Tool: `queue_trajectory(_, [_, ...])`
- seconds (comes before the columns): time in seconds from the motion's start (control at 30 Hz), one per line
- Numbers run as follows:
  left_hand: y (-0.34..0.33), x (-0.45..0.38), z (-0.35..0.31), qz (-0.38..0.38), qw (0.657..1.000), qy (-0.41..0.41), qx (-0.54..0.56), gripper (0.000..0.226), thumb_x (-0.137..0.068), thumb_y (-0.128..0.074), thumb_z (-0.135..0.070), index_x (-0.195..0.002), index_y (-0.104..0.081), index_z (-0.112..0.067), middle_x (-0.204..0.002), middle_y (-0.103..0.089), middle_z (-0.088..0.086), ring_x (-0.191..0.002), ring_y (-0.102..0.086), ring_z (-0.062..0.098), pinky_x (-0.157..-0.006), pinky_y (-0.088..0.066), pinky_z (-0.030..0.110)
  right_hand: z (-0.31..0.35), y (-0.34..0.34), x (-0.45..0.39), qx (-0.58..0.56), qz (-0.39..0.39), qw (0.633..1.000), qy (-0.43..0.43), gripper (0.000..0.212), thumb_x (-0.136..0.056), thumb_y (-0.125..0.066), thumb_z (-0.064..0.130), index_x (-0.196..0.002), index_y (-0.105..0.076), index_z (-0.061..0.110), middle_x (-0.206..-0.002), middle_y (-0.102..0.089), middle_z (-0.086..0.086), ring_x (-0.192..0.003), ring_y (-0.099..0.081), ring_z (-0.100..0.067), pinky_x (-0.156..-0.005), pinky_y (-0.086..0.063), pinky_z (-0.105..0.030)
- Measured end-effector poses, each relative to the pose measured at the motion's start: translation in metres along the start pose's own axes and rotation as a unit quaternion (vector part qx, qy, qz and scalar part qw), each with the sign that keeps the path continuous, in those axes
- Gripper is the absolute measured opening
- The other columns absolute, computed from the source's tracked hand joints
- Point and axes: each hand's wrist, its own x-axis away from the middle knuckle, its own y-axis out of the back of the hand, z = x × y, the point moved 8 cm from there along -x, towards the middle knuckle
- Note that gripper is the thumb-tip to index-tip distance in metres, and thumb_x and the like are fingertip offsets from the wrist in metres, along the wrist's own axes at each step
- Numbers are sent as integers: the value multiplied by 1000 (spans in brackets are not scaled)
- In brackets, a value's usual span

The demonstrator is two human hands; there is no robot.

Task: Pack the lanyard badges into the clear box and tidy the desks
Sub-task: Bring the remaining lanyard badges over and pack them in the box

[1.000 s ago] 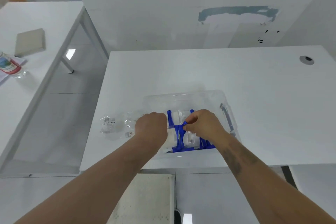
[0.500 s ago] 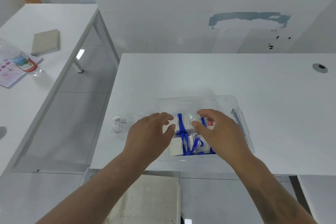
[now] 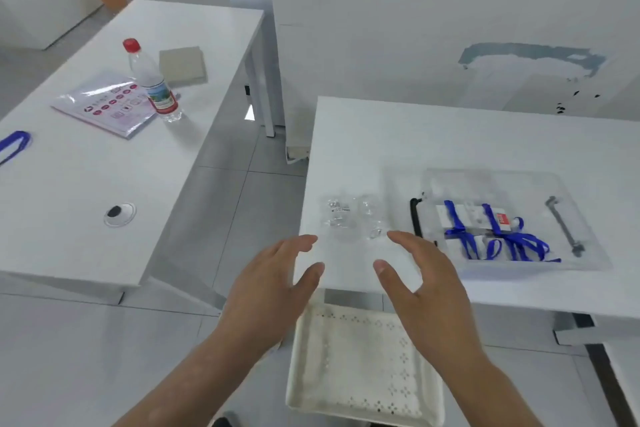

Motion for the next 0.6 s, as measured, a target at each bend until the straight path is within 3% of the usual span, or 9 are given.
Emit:
queue_trajectory(0.1, [33, 21, 49, 19, 1000, -8, -1, 40, -96, -47, -50, -135, -44, -43, -124, -49, -30, -116, -48, -2, -100, -44, 25, 31, -45, 27, 4, -20, 1000, -19, 35, -89, -60, 48, -122, -49, 53, -126, -43, 41, -124, -36, 13, -97, -36, -16])
queue_trajectory(0.17, [56, 30, 75, 25, 999, -22, -10, 41, -96, -48, -49, -136, -45, -41, -130, -50, -27, -119, -46, -2, -99, -44, 23, 54, -72, 42, 13, -26, 999, -22, 35, -89, -60, 46, -121, -47, 54, -127, -43, 39, -123, -36, 12, -85, -39, -8])
queue_trajectory(0.23, [71, 34, 97, 28, 999, -29, -17, 41, -96, -47, -49, -136, -45, -42, -130, -50, -28, -120, -46, -3, -98, -44, 23, 67, -93, 52, 7, -29, 999, -25, 35, -89, -61, 46, -119, -45, 57, -126, -42, 42, -121, -37, 14, -79, -38, -8])
queue_trajectory(0.33, [90, 44, 122, 34, 999, -28, -19, 38, -96, -47, -47, -135, -46, -43, -128, -52, -28, -118, -48, -4, -95, -45, 21, 79, -118, 65, 3, -17, 999, -34, 35, -87, -61, 46, -115, -45, 60, -128, -41, 43, -120, -37, 17, -83, -35, -12])
queue_trajectory(0.43, [105, 48, 139, 25, 1000, -18, -6, 36, -97, -48, -44, -132, -49, -44, -123, -54, -29, -114, -49, -6, -94, -45, 21, 87, -134, 65, -10, -6, 999, -39, 36, -86, -61, 47, -118, -47, 57, -130, -43, 39, -122, -42, 7, -89, -36, -15])
queue_trajectory(0.6, [117, 47, 164, 3, 1000, 5, 1, 35, -96, -49, -44, -130, -52, -43, -120, -55, -30, -111, -51, -6, -93, -46, 20, 101, -159, 55, -18, 25, 999, -33, 34, -87, -61, 47, -116, -46, 59, -125, -43, 40, -121, -43, 4, -101, -41, -30])
